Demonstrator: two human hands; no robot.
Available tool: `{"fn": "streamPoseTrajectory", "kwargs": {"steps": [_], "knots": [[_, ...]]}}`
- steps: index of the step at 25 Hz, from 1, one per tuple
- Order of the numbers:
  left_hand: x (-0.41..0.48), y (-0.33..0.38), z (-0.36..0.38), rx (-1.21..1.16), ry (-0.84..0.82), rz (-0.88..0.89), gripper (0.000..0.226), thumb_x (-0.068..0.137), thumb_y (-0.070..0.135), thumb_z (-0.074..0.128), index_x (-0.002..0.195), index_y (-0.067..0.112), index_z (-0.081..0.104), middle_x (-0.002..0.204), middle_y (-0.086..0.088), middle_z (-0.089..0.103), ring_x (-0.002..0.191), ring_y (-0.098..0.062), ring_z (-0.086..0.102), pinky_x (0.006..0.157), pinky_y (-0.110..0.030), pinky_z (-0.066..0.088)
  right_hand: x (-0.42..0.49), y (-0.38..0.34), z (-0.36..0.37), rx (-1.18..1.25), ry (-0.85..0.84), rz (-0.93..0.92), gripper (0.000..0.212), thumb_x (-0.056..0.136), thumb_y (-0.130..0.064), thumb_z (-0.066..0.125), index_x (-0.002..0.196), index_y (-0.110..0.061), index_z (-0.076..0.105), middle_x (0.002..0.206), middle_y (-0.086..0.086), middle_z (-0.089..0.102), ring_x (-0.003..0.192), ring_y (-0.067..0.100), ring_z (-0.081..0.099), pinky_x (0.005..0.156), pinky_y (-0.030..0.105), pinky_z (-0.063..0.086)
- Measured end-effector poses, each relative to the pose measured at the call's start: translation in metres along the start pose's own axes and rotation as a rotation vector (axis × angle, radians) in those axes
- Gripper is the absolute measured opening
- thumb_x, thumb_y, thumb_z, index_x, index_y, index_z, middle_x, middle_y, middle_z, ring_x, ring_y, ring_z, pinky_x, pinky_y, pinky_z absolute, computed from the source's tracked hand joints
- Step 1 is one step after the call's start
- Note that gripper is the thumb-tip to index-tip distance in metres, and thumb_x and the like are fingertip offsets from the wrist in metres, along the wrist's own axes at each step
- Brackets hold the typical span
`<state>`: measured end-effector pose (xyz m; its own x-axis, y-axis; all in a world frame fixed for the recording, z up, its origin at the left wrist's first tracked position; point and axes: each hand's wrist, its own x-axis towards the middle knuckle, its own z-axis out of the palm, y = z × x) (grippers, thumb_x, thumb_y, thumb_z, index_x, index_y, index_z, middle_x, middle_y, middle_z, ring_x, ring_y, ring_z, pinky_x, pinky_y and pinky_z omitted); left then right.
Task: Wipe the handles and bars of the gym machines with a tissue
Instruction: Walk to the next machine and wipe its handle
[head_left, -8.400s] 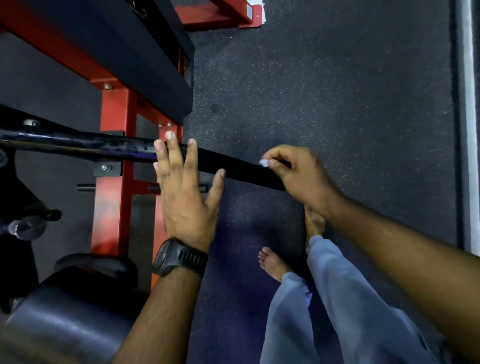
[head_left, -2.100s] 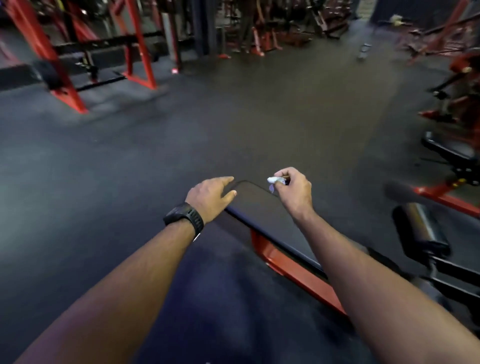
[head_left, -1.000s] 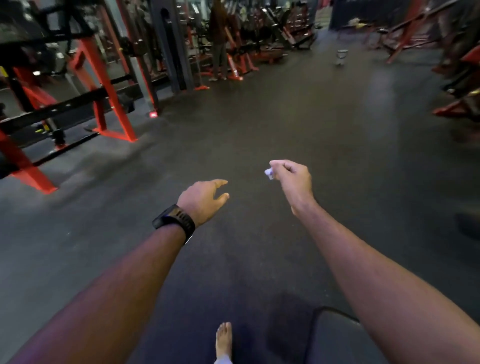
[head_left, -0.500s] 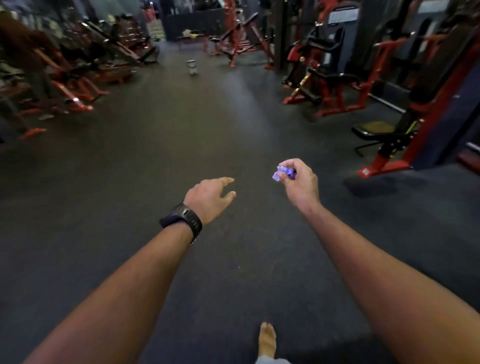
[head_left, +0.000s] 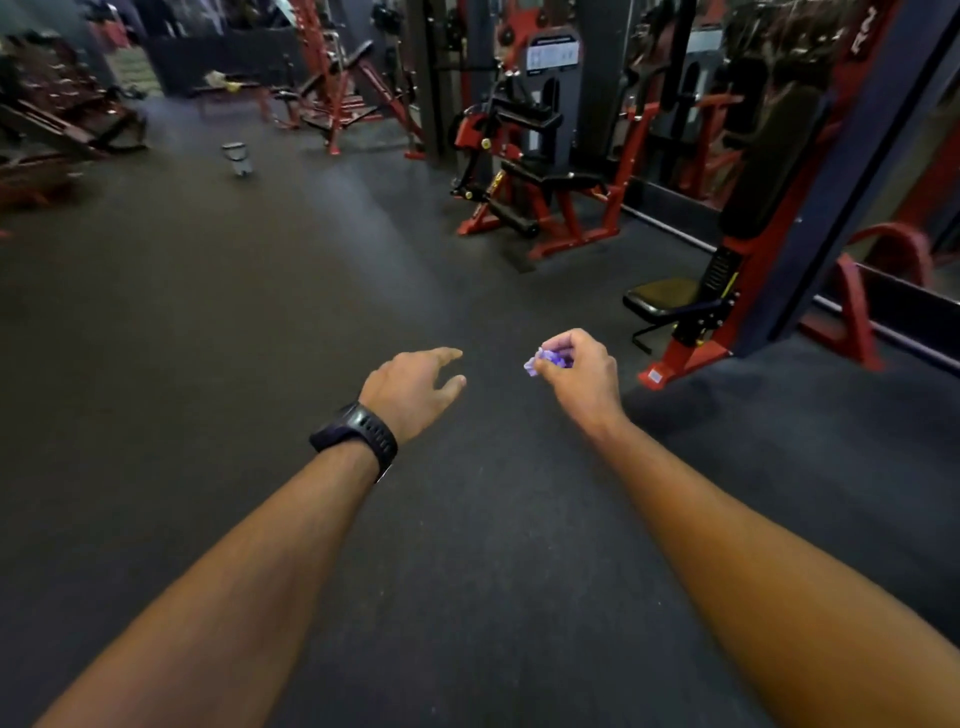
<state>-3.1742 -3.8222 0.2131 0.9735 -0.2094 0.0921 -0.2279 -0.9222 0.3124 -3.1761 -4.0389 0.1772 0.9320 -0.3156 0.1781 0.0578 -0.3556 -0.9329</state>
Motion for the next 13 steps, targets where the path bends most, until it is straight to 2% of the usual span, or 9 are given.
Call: {"fn": "streamPoseTrajectory", "kwargs": {"steps": [3, 6, 8, 9, 11, 13], "knots": [[0.117, -0.017, 0.019, -0.020, -0.033, 0.069, 0.045, 0.094, 0.048, 0.052, 0.139, 0.038, 0.051, 0.125, 0.001, 0.067, 0.118, -0.023, 0.060, 0.096, -0.039, 0.049, 0.099, 0.025, 0.030, -0.031, 0.066, 0.018, 0.020, 0.088, -0.004, 0.068, 0.106, -0.013, 0.068, 0.085, -0.006, 0.071, 0.069, -0.014, 0.063, 0.069, 0.003, 0.047], [0.227, -0.033, 0.035, -0.045, -0.039, 0.169, 0.045, 0.095, 0.048, 0.052, 0.138, 0.038, 0.052, 0.124, 0.002, 0.067, 0.117, -0.021, 0.061, 0.095, -0.040, 0.050, 0.193, 0.051, 0.059, -0.064, 0.143, 0.046, 0.021, 0.088, -0.009, 0.070, 0.108, -0.014, 0.072, 0.089, -0.006, 0.074, 0.083, 0.000, 0.068, 0.085, 0.016, 0.053], [0.310, -0.038, 0.038, -0.069, -0.086, 0.229, 0.045, 0.095, 0.049, 0.052, 0.138, 0.037, 0.052, 0.124, 0.001, 0.067, 0.117, -0.021, 0.061, 0.095, -0.041, 0.051, 0.260, 0.061, 0.072, -0.067, 0.239, 0.087, 0.018, 0.086, -0.016, 0.074, 0.104, -0.017, 0.074, 0.090, -0.005, 0.075, 0.089, 0.008, 0.070, 0.085, 0.024, 0.055], [0.351, -0.036, 0.036, -0.074, -0.114, 0.253, 0.045, 0.095, 0.049, 0.052, 0.138, 0.037, 0.052, 0.124, 0.001, 0.067, 0.116, -0.021, 0.061, 0.094, -0.042, 0.051, 0.291, 0.061, 0.075, -0.072, 0.279, 0.104, 0.018, 0.086, -0.019, 0.075, 0.104, -0.018, 0.075, 0.091, -0.005, 0.074, 0.091, 0.010, 0.070, 0.083, 0.024, 0.055], [0.433, -0.023, 0.033, -0.105, -0.139, 0.324, 0.045, 0.096, 0.048, 0.051, 0.139, 0.035, 0.051, 0.123, 0.001, 0.067, 0.115, -0.020, 0.062, 0.094, -0.042, 0.051, 0.350, 0.060, 0.071, -0.076, 0.363, 0.127, 0.025, 0.087, -0.019, 0.073, 0.112, -0.016, 0.072, 0.094, -0.005, 0.073, 0.092, 0.010, 0.069, 0.081, 0.023, 0.054], [0.494, -0.002, 0.036, -0.142, -0.134, 0.413, 0.044, 0.096, 0.048, 0.051, 0.139, 0.035, 0.052, 0.118, 0.001, 0.068, 0.113, -0.020, 0.062, 0.093, -0.042, 0.052, 0.395, 0.060, 0.059, -0.075, 0.451, 0.141, 0.032, 0.087, -0.017, 0.072, 0.119, -0.017, 0.067, 0.096, -0.005, 0.072, 0.092, 0.012, 0.069, 0.083, 0.032, 0.057]]}}
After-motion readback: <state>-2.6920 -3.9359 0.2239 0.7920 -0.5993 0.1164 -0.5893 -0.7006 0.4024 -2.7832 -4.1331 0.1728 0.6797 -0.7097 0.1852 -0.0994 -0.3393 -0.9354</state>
